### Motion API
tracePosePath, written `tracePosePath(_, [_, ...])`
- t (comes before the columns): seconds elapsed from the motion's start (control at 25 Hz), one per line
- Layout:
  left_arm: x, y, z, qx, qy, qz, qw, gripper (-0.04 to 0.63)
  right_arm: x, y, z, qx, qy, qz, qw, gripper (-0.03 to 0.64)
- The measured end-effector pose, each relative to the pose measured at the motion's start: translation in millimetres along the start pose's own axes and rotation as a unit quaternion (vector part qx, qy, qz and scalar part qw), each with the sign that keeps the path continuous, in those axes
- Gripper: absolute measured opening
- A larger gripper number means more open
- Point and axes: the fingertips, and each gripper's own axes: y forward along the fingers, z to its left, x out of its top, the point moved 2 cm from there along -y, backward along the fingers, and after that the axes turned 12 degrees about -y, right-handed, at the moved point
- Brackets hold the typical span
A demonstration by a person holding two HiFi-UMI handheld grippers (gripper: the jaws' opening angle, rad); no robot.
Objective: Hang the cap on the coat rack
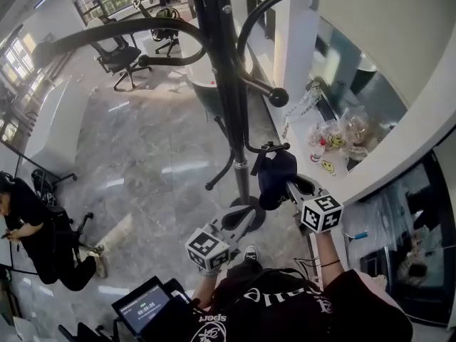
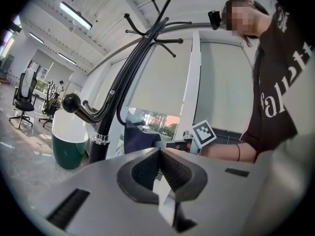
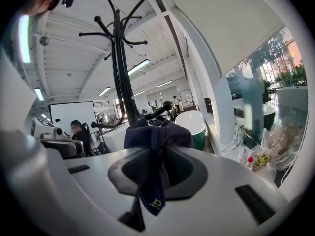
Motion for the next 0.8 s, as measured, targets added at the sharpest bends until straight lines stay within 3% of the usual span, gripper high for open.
tracePosePath(0.32, [-0.5,4.7,6.1,-0.007,-0.006,0.008,0.9999,0.005,-21.5,21.7,22.5,0.011,-0.027,0.052,0.998,0.082])
tracePosePath(0.48, [-3.0,1.7,5.3,-0.002,-0.006,0.006,1.0,0.005,-34.3,20.4,24.9,0.011,-0.035,0.085,0.996,0.21])
tracePosePath(0.8, [-3.4,0.0,-1.4,0.008,-0.005,0.007,0.9999,0.005,-36.4,2.4,16.7,-0.025,0.008,0.065,0.998,0.232])
